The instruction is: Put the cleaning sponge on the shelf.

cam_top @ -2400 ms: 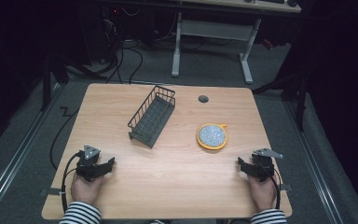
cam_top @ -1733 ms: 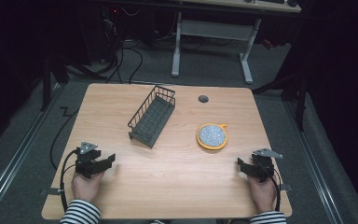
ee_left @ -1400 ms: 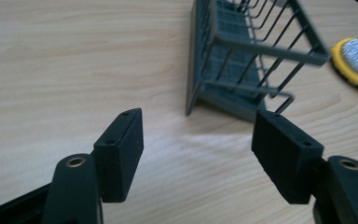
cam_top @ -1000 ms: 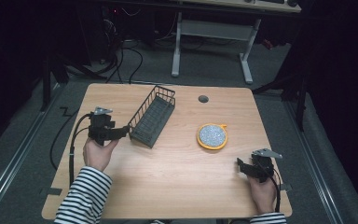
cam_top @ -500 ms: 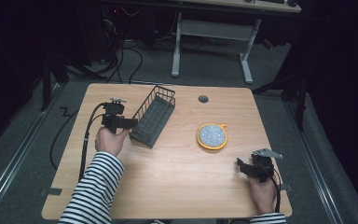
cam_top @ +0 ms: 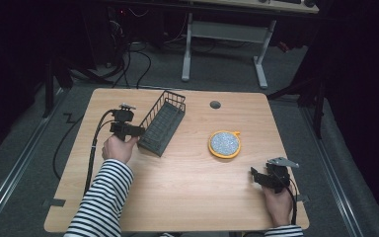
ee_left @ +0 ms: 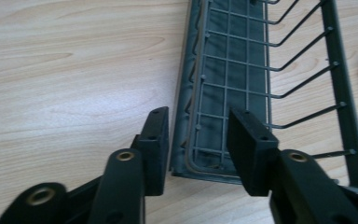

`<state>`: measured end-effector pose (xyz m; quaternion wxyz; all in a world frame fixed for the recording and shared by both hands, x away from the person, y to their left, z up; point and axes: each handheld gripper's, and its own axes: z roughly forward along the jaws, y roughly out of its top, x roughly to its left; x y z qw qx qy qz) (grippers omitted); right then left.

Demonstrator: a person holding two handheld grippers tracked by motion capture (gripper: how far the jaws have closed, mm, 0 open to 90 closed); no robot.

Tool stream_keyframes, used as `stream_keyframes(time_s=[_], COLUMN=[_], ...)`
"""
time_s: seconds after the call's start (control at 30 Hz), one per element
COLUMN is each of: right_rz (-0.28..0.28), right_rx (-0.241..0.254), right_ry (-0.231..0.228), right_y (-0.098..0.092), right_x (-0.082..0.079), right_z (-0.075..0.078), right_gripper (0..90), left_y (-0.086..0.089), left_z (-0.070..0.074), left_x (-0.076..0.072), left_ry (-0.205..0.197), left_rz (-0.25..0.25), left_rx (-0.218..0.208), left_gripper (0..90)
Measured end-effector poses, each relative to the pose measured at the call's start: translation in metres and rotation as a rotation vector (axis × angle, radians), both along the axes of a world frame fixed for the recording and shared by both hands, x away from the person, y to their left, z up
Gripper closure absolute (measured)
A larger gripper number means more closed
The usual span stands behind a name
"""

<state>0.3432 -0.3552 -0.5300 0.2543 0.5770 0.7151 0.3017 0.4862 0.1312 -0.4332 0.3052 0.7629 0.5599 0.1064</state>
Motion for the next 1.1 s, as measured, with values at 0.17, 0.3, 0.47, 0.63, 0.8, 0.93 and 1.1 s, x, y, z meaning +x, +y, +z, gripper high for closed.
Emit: stream_keyframes(time_s=[0.17,0.3,0.47,0.63,0.8,0.93,1.1], right_rz=[0.0,0.0,0.0,0.0,0.0,0.0,-0.001], right_rx=[0.0,0.001,0.0,0.0,0.0,0.0,0.001], right_ry=[0.0,0.0,0.0,0.0,0.0,0.0,0.001], right_y=[0.0,0.0,0.0,0.0,0.0,0.0,0.0], right_x=[0.0,0.0,0.0,0.0,0.0,0.0,0.0], right_z=[0.0,0.0,0.0,0.0,0.0,0.0,0.0], right_gripper=[32.3,32.3,32.3,32.3,32.3,32.3,32.3], left_y=[-0.002,0.001,0.002,0.003,0.002,-0.001,-0.002], left_z=[0.001,0.001,0.001,0.001,0.001,0.0,0.0], left_x=[-0.002,-0.002,-0.003,-0.003,-0.004,-0.006,-0.01], left_ry=[-0.002,0.0,-0.008,-0.009,-0.015,-0.019,-0.028], left_rz=[-0.009,-0.018,-0.035,-0.051,-0.095,-0.13,-0.182], left_rx=[0.005,0.009,0.017,0.011,0.007,0.006,0.007], left_gripper=[68.5,73.5,74.0,74.3,74.5,74.6,74.6])
